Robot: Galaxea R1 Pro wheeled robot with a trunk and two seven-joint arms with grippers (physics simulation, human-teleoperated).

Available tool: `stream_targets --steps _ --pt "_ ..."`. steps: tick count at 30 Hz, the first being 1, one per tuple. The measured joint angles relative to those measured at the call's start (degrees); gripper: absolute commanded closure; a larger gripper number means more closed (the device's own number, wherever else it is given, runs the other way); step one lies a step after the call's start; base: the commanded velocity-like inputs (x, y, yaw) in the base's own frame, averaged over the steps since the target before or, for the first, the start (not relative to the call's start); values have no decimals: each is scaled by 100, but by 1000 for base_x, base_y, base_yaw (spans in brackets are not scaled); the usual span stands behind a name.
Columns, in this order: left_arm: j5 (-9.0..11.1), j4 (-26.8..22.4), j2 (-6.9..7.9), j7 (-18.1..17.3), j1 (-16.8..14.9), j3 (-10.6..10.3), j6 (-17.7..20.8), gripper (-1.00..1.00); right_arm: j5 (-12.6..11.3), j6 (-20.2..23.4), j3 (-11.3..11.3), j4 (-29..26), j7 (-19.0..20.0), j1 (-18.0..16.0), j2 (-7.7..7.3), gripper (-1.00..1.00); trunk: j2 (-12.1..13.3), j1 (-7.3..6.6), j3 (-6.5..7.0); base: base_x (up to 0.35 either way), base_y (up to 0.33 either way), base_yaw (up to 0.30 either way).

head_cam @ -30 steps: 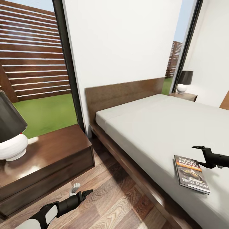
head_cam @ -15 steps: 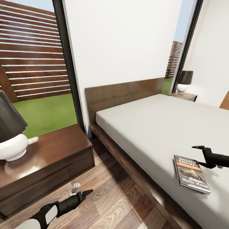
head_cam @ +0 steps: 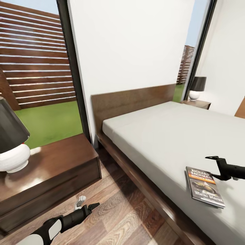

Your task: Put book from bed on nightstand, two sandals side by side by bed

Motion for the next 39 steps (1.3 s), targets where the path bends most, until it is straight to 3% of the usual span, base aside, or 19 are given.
stream_targets --steps 16,39 --pt "-14 -9 -13 -6 0 -6 25 -100 60 -13 53 3 -11 2 -8 -100 22 -41 355 0 0 0" --pt "-22 -9 -13 -7 0 -5 26 -100 54 -18 52 3 -8 2 -18 -100 943 -545 768 0 0 0"
